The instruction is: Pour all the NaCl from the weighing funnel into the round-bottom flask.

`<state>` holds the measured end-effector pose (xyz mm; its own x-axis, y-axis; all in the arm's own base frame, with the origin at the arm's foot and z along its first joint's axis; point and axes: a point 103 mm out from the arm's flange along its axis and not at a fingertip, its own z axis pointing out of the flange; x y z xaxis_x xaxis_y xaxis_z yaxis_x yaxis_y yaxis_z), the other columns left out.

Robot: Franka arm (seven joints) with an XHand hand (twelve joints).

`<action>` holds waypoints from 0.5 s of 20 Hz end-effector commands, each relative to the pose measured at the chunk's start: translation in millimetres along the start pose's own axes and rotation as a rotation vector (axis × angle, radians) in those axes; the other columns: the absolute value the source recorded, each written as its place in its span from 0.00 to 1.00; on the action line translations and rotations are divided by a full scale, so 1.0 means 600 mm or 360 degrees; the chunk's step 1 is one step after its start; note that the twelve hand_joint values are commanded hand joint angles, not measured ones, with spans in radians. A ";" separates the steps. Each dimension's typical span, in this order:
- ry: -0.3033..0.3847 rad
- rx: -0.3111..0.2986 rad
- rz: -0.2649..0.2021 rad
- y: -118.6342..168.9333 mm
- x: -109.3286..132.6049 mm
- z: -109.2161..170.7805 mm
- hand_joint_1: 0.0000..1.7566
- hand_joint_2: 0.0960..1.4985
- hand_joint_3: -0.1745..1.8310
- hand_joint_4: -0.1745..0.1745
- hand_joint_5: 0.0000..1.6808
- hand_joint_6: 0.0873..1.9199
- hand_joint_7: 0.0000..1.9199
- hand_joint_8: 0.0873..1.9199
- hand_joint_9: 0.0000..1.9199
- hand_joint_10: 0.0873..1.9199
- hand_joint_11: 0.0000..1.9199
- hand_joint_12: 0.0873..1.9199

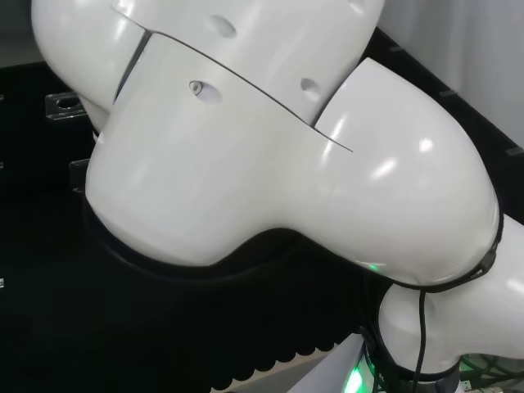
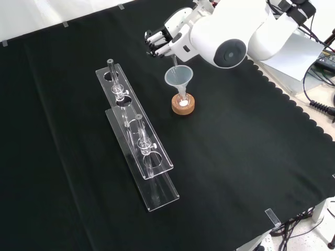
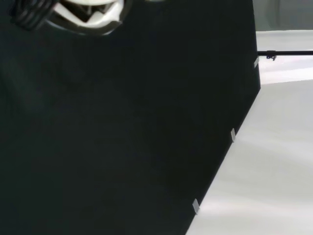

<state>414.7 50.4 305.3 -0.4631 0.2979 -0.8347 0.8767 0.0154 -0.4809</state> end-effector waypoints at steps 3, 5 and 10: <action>0.0091 -0.0056 -0.0005 0.003 0.001 0.021 0.63 0.41 0.44 1.00 0.71 0.41 0.21 0.30 0.38 0.22 0.27 0.61; 0.0123 -0.0052 -0.0009 0.006 0.001 0.029 0.63 0.41 0.44 1.00 0.71 0.41 0.21 0.30 0.38 0.22 0.27 0.61; 0.0209 -0.0080 -0.0010 0.010 0.000 0.041 0.63 0.41 0.44 1.00 0.71 0.41 0.21 0.30 0.38 0.22 0.27 0.61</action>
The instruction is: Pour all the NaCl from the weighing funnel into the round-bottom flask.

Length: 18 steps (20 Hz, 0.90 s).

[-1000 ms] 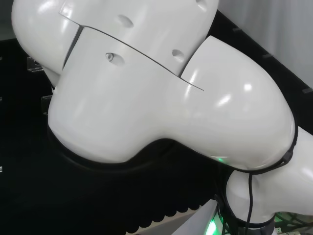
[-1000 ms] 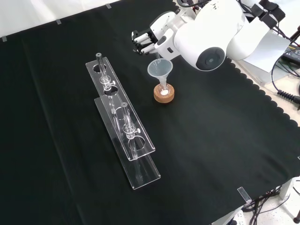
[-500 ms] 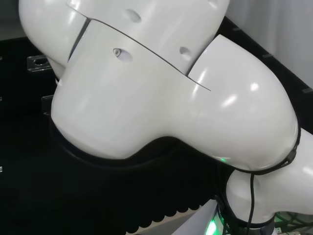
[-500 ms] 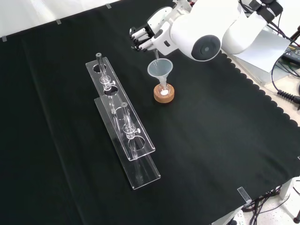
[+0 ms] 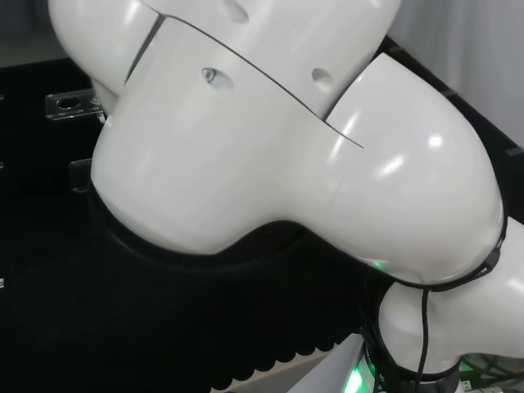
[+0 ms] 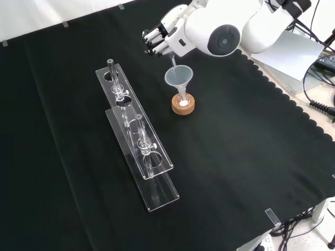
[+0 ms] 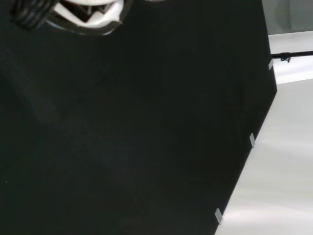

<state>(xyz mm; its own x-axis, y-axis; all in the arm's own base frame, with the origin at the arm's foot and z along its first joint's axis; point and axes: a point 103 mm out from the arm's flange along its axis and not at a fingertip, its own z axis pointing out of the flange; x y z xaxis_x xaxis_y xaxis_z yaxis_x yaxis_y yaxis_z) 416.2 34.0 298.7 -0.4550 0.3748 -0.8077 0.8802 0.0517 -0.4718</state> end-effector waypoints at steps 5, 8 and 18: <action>0.0204 -0.0053 0.0004 0.004 -0.010 0.019 0.63 0.41 0.44 1.00 0.71 0.41 0.21 0.30 0.38 0.22 0.28 0.61; 0.0267 -0.0066 0.0006 0.004 -0.012 0.027 0.63 0.41 0.44 1.00 0.71 0.41 0.21 0.30 0.38 0.22 0.28 0.61; 0.0477 -0.0089 0.0011 0.010 -0.020 0.063 0.62 0.41 0.43 1.00 0.71 0.41 0.21 0.30 0.38 0.22 0.28 0.61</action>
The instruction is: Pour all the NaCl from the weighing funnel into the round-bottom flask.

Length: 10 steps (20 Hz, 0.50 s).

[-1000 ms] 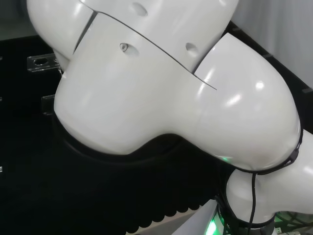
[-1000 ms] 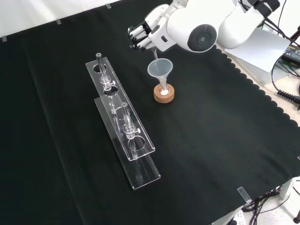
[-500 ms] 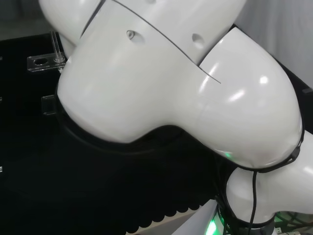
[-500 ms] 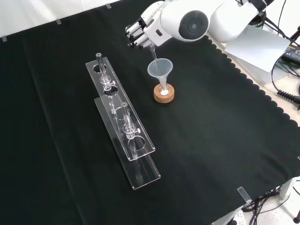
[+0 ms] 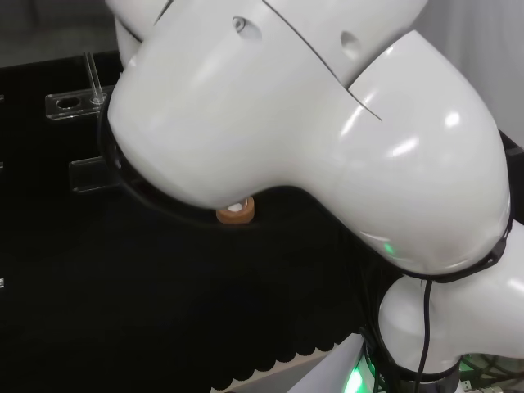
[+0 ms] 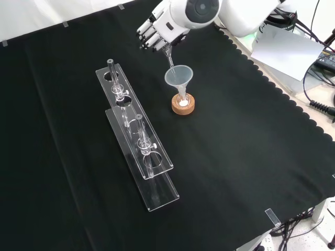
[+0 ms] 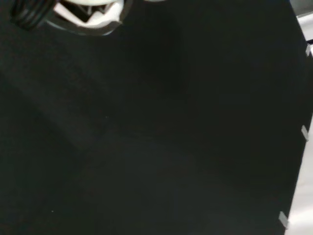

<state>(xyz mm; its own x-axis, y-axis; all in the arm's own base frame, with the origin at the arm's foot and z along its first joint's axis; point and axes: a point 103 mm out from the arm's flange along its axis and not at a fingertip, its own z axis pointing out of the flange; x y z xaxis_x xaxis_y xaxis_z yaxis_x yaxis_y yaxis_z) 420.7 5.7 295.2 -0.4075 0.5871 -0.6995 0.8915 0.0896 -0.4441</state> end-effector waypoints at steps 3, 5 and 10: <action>0.0154 -0.0026 0.0004 0.003 -0.016 0.028 0.62 0.41 0.43 1.00 0.71 0.41 0.21 0.30 0.38 0.22 0.28 0.61; 0.0192 -0.0036 0.0006 0.003 -0.020 0.035 0.62 0.41 0.43 1.00 0.71 0.41 0.21 0.30 0.38 0.22 0.28 0.61; 0.0284 -0.0082 0.0011 0.003 -0.028 0.046 0.62 0.41 0.43 1.00 0.71 0.41 0.21 0.30 0.38 0.22 0.29 0.61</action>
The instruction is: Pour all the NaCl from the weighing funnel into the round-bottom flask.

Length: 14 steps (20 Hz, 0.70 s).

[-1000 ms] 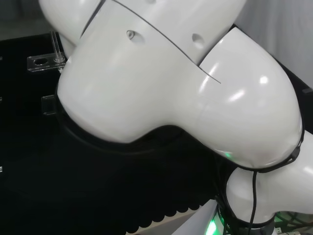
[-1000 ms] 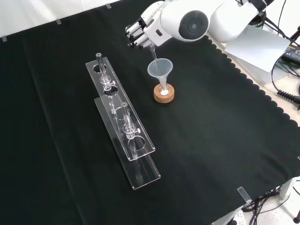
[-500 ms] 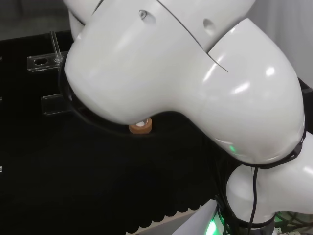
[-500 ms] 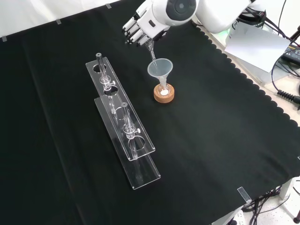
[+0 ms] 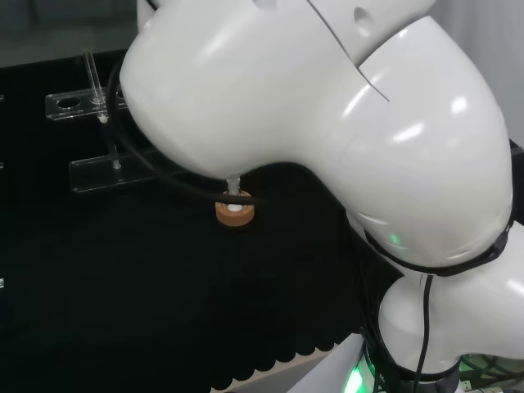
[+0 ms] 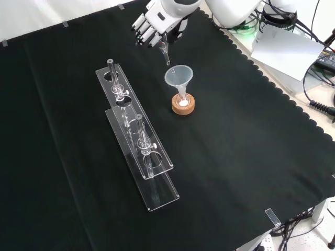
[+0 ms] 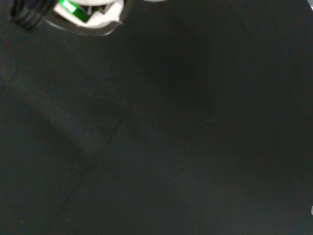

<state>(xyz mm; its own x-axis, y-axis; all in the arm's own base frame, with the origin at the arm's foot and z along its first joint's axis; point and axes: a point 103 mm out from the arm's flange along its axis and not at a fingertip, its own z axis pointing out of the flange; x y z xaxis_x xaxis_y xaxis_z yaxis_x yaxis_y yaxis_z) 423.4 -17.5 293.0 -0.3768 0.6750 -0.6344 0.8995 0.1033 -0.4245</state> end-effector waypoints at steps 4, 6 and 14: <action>0.0170 -0.0052 0.0004 0.002 -0.013 0.018 0.62 0.42 0.43 1.00 0.70 0.41 0.21 0.30 0.39 0.22 0.29 0.61; 0.0210 -0.0057 -0.0002 0.003 -0.015 0.019 0.62 0.42 0.43 1.00 0.70 0.41 0.21 0.30 0.39 0.23 0.29 0.61; 0.0300 -0.0065 -0.0028 0.012 -0.021 0.047 0.62 0.42 0.43 1.00 0.70 0.42 0.22 0.30 0.39 0.22 0.29 0.61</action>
